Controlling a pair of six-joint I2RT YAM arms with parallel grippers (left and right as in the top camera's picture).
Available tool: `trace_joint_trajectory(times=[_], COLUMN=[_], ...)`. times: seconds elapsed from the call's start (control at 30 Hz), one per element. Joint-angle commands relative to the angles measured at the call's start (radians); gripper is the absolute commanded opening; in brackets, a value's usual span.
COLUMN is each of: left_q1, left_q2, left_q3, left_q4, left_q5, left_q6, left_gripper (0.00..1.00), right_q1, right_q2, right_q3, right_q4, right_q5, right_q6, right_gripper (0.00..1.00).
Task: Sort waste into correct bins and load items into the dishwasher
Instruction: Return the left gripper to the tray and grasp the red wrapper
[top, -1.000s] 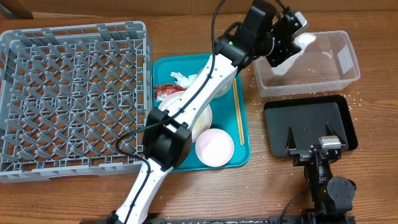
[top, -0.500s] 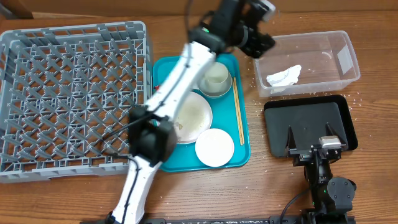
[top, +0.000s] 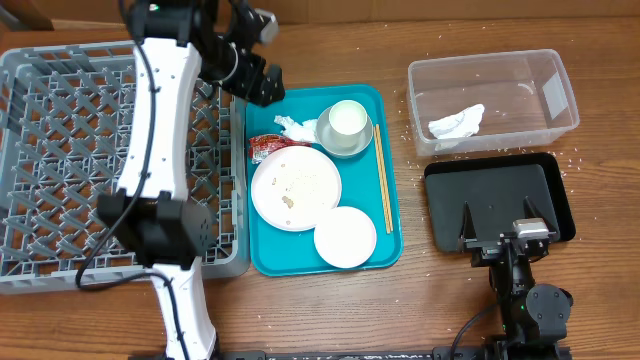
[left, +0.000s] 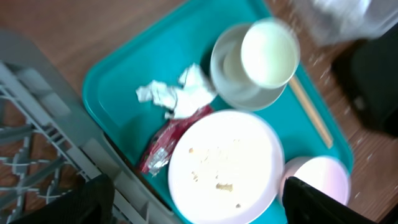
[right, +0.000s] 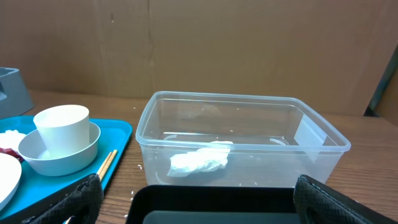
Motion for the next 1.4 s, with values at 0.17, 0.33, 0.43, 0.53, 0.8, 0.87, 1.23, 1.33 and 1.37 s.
trace_joint_trajectory(times=[0.17,0.33,0.43,0.53,0.8,0.87,1.23,1.33,1.37], left_q1=[-0.031,-0.049,-0.056,-0.065,-0.093,-0.095,-0.105,-0.105,-0.105], left_q2=[0.200,0.294,0.322,0.334,0.382,0.398,0.422,0.420,0.420], left_q3=[-0.005,-0.005,-0.005,-0.005,-0.005,-0.005,-0.001,0.014,0.022], left_q4=[0.025,0.055,0.065,0.080,0.086,0.090,0.111,0.116,0.115], left_q5=[-0.150,-0.262,-0.247,-0.241,-0.202,-0.204,-0.200,-0.199,-0.199], left_q6=[0.238,0.266,0.305,0.319,0.364,0.364,0.340,0.289,0.279], left_gripper=[0.88,0.88,0.89,0.89,0.89,0.86,0.18,0.12,0.11], right_q1=[0.006,0.006,0.006,0.006,0.006,0.006,0.006,0.006,0.006], right_q2=[-0.011,-0.011,-0.011,-0.011,-0.011,-0.011,-0.011,-0.011,-0.011], right_q3=[-0.010,-0.010,-0.010,-0.010,-0.010,-0.010,-0.010,-0.010,-0.010], right_q4=[0.006,0.006,0.006,0.006,0.006,0.006,0.006,0.006,0.006], right_q5=[0.009,0.009,0.009,0.009,0.009,0.009,0.009,0.009,0.009], right_q6=[0.000,0.000,0.000,0.000,0.000,0.000,0.000,0.000,0.000], right_gripper=[1.00,1.00,1.00,1.00,1.00,1.00,1.00,1.00,1.00])
